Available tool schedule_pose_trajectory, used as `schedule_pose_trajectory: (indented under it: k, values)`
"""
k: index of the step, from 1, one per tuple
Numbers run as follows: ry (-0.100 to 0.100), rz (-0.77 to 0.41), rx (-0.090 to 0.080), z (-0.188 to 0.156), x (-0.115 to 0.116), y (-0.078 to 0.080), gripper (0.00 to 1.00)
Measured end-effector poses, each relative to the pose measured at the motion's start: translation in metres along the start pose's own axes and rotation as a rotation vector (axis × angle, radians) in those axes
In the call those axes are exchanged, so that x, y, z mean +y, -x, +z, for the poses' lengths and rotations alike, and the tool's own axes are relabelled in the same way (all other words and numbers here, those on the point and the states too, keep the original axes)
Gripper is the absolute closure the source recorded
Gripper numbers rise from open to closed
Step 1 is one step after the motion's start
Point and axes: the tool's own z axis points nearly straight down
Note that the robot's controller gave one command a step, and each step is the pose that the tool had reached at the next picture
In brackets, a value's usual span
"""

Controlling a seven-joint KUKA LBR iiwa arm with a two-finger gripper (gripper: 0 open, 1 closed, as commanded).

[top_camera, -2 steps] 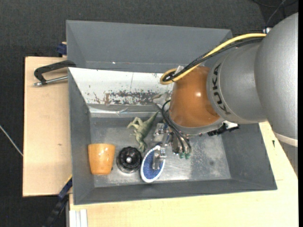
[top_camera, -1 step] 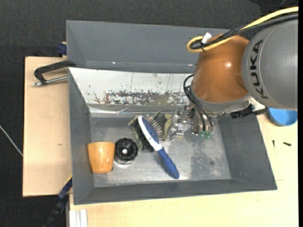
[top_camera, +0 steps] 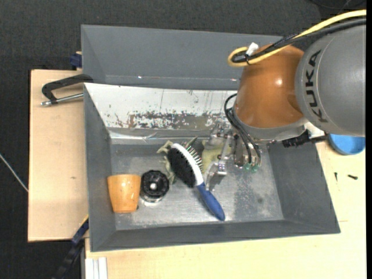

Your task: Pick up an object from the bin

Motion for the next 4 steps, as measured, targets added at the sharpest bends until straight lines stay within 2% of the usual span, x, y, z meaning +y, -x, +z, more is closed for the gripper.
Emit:
schedule_pose_trajectory:
  k: [1,2,3,4]
  values:
    - [0.006,-0.263,-0.015,0.08,0.053,0.019,0.0]
    - [0.009,-0.319,-0.023,0.091,0.068,0.017,0.0]
    - [0.011,-0.321,-0.022,0.091,0.07,0.016,1.0]
    - [0.017,-0.341,-0.027,0.096,0.082,0.022,1.0]
